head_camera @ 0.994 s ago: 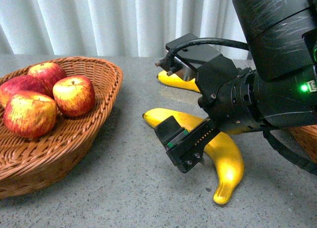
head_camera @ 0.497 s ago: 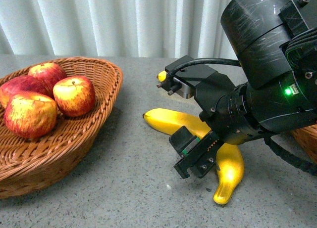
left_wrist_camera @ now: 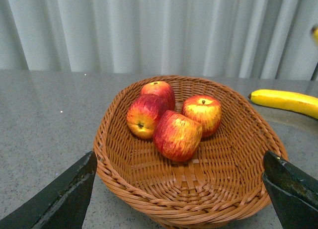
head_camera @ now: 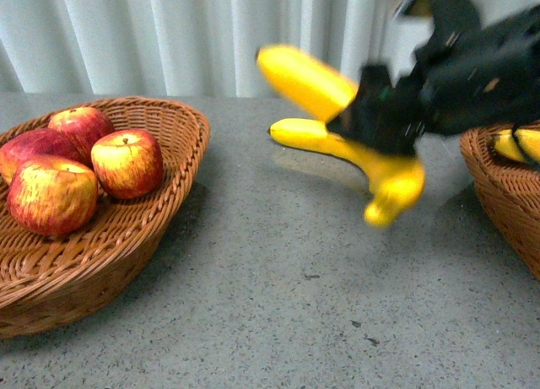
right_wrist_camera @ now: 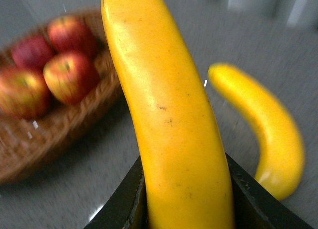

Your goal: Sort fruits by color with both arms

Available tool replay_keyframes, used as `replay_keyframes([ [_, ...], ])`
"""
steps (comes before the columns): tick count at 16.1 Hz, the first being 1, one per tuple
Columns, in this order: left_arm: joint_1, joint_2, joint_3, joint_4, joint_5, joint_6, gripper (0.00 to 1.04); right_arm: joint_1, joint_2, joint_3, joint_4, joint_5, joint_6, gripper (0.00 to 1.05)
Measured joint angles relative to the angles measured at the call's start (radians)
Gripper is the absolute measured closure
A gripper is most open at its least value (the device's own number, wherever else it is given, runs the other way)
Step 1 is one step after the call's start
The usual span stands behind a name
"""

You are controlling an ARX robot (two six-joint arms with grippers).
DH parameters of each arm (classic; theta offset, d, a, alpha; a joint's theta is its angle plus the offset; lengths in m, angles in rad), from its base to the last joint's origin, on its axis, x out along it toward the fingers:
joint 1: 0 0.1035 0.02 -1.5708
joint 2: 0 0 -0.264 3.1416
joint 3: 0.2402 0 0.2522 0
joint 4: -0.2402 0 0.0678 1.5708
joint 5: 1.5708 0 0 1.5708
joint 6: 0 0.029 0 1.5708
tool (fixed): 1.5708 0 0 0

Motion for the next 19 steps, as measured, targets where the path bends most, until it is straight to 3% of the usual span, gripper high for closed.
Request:
replay_keyframes([
  [2, 0.0, 0.0, 0.0, 0.0, 0.0, 0.0, 0.07, -0.119, -0.093, 0.008, 0.071, -0.098, 0.132, 0.7],
  [4, 0.0, 0.0, 0.0, 0.0, 0.0, 0.0, 0.07, -0.249, -0.117, 0.014, 0.021, -0.096, 0.127, 0.7],
  [9, 0.0, 0.0, 0.0, 0.0, 0.0, 0.0, 0.07, -0.557, -0.118, -0.04, -0.108, -0.022, -0.146, 0.7],
  [14, 0.0, 0.0, 0.0, 0.0, 0.0, 0.0, 0.07, -0.681, -0.22, -0.223, -0.204, -0.08, -0.366, 0.71],
  [18, 0.0, 0.0, 0.0, 0.0, 0.0, 0.0, 0.07, -0.649, -0.312, -0.247, -0.238, -0.109, -0.394, 0.24],
  [19, 0.0, 0.0, 0.0, 0.0, 0.0, 0.0, 0.07, -0.524, -0.332, -0.172, -0.175, -0.098, -0.319, 0.06],
])
